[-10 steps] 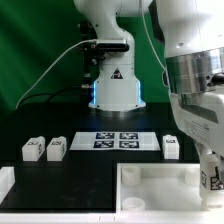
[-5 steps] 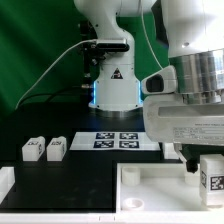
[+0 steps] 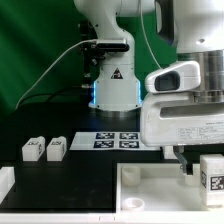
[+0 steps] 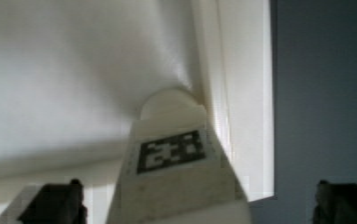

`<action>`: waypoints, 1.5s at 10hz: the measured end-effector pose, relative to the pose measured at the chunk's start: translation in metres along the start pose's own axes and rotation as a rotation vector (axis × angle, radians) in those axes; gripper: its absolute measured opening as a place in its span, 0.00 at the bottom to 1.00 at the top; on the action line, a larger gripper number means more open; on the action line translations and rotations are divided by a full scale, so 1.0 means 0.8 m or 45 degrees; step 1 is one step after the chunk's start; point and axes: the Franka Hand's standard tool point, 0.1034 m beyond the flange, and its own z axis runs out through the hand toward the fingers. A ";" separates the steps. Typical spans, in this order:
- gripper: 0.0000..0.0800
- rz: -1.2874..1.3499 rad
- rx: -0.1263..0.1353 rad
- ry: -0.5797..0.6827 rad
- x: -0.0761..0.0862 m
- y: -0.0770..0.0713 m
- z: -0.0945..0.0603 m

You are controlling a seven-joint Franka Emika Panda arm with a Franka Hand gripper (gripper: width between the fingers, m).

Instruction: Assemble one leg

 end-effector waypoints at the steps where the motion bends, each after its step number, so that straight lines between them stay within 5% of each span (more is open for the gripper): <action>1: 0.66 0.029 0.001 -0.001 0.000 0.000 0.000; 2: 0.66 0.043 0.002 -0.001 0.000 0.000 0.000; 4: 0.37 0.248 0.002 -0.004 -0.001 0.001 0.001; 8: 0.37 1.125 0.007 -0.038 -0.005 -0.001 0.003; 10: 0.37 1.586 0.068 -0.087 -0.002 0.000 0.004; 14: 0.37 1.725 0.077 -0.101 -0.001 0.000 0.004; 15: 0.59 1.664 0.079 -0.098 -0.001 0.001 0.004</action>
Offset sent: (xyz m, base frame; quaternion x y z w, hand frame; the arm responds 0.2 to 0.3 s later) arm 0.0000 0.0000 0.0000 0.0000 0.0000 0.1790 0.9838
